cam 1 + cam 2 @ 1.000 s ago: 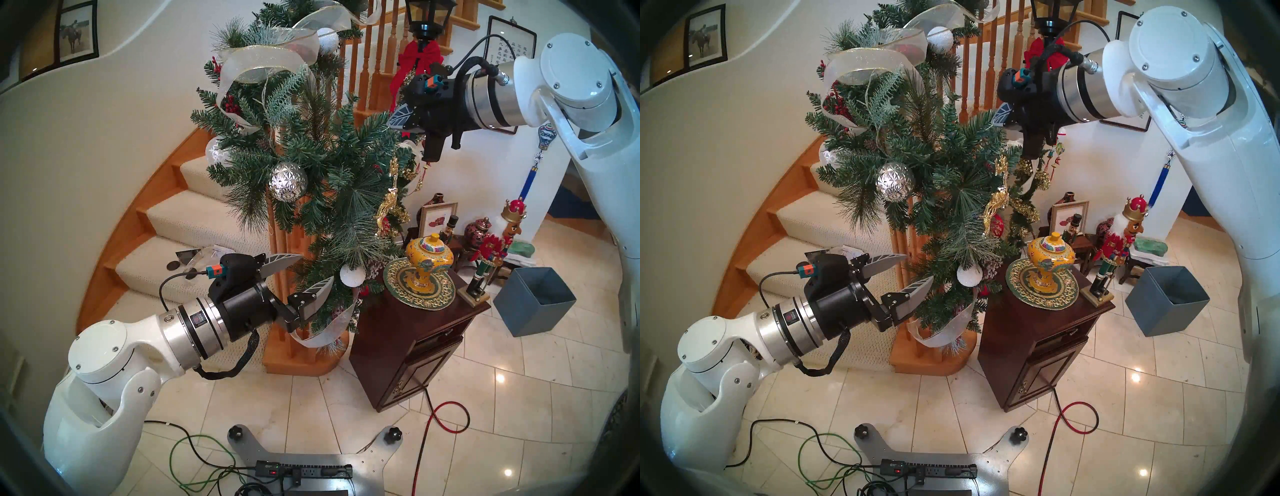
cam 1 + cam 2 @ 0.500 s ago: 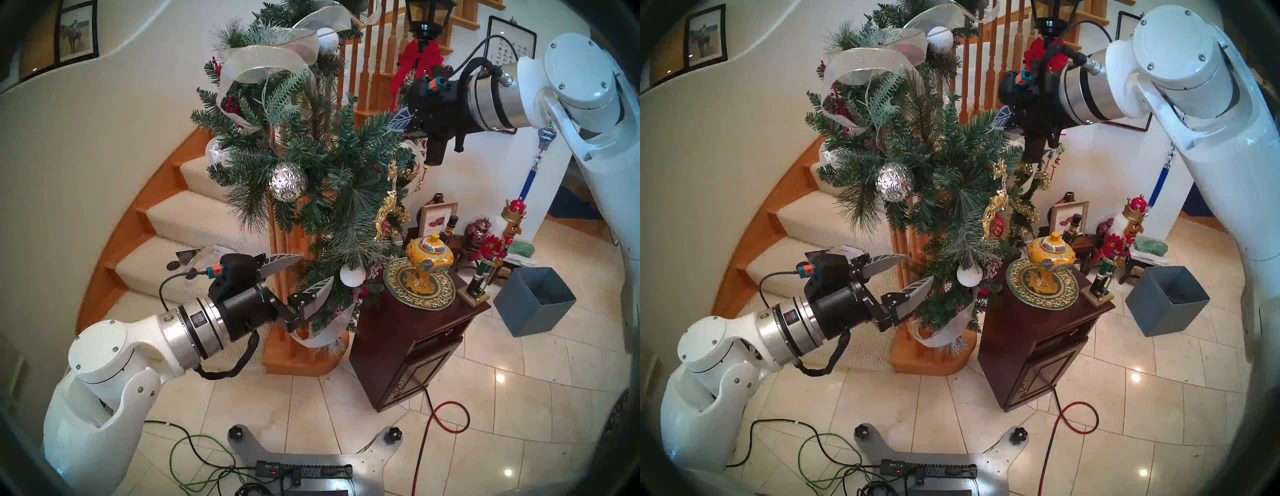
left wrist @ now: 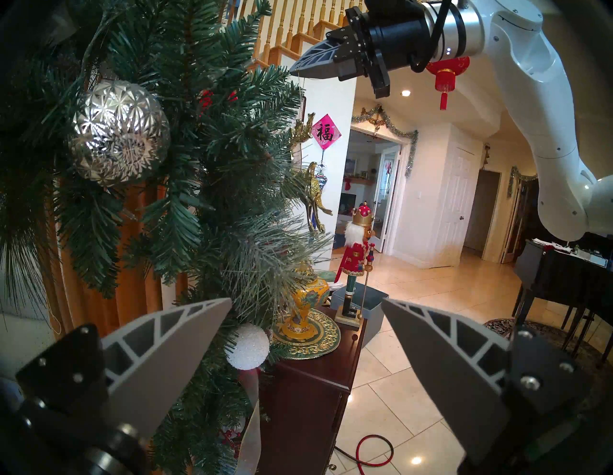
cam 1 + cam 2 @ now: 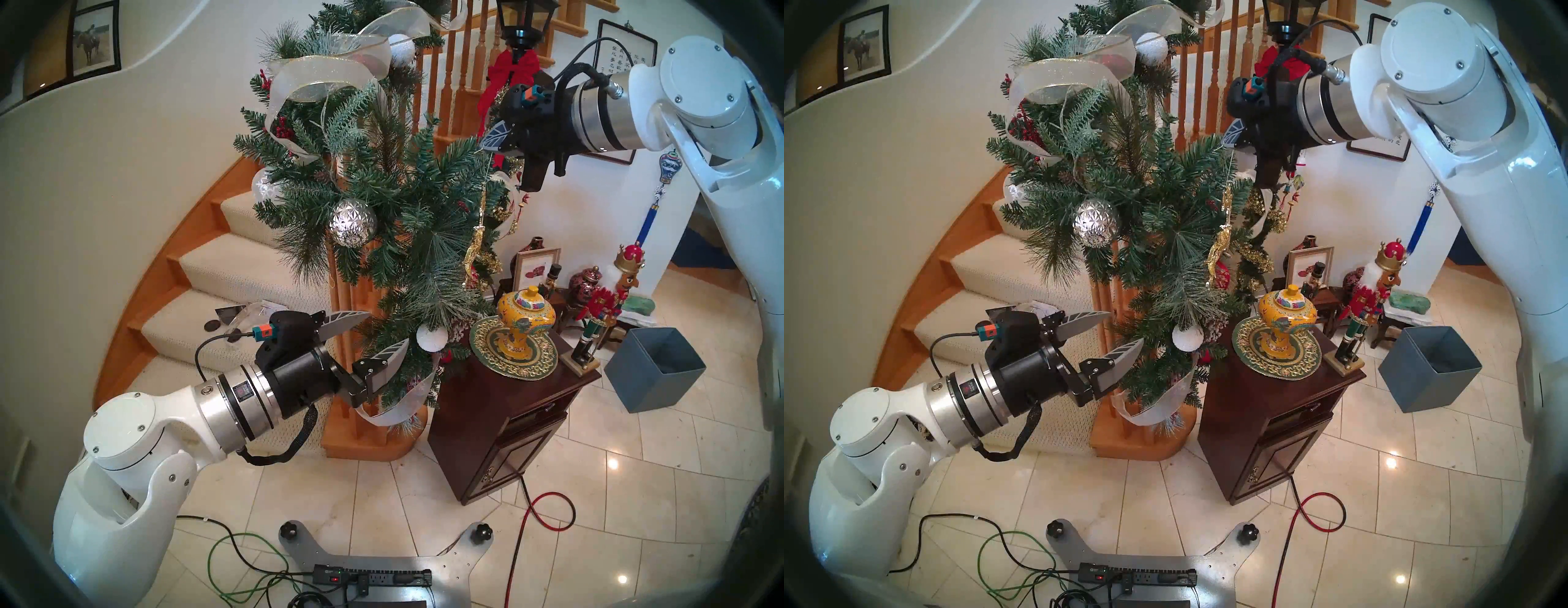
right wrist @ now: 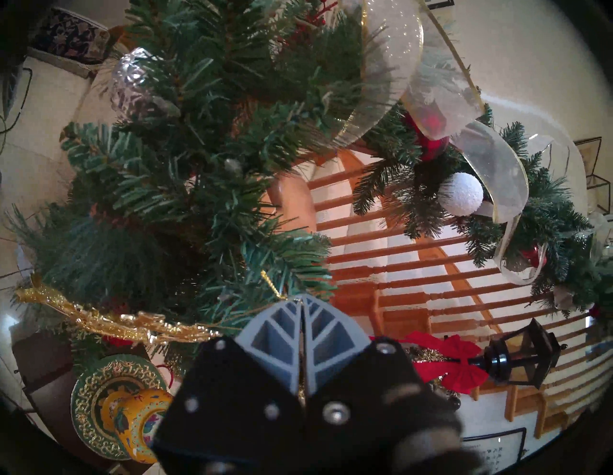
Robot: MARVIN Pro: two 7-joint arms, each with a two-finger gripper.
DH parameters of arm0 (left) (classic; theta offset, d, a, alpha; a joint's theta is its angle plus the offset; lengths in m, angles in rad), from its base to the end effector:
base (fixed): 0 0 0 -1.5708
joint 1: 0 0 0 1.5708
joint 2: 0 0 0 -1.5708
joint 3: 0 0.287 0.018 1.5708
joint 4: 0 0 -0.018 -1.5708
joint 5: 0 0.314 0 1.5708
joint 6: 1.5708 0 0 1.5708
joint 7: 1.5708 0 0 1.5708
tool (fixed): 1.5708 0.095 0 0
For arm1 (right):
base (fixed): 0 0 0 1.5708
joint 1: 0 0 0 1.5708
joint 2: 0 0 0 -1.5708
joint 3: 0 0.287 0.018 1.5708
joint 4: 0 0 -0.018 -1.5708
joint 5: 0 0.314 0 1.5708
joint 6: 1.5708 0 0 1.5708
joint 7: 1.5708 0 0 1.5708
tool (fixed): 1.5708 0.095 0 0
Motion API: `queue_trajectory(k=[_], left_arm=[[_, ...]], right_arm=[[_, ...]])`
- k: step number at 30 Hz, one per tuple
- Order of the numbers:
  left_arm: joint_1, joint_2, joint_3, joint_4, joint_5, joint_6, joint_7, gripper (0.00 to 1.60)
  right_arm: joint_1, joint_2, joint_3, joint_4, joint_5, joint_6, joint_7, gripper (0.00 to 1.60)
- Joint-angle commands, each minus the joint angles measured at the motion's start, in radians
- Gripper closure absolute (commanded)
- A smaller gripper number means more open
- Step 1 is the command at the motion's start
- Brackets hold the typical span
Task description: Hang the ornament onto the Christmas-tree-style decoration
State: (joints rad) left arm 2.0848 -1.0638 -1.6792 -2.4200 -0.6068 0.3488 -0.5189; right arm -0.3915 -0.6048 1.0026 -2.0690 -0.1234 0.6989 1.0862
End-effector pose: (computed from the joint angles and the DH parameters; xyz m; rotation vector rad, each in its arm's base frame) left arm 0.2473 -0.0192 -0.1552 1.7292 -0.6903 1.6233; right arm 0.3807 0.0053 0.1161 1.4764 1.7410 1.4130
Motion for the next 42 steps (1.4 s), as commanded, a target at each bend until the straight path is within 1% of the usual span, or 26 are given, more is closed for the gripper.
queue_trajectory(k=[1,16,35,42], left_arm=[[-0.001,0.000,-0.001,-0.006,0.000,-0.002,0.000,0.00],[-0.001,0.000,-0.001,-0.006,0.000,-0.002,0.000,0.00],[-0.001,0.000,-0.001,-0.006,0.000,-0.002,0.000,0.00],[-0.001,0.000,-0.001,-0.006,0.000,-0.002,0.000,0.00]], right_arm=[[0.020,-0.001,0.006,0.003,-0.020,0.007,-0.012,1.60],[0.019,-0.017,-0.019,0.031,-0.032,0.009,0.003,1.60],[0.036,-0.048,-0.038,0.069,-0.026,-0.018,0.028,1.60],[0.032,-0.055,-0.038,0.056,-0.018,-0.019,0.049,1.60]])
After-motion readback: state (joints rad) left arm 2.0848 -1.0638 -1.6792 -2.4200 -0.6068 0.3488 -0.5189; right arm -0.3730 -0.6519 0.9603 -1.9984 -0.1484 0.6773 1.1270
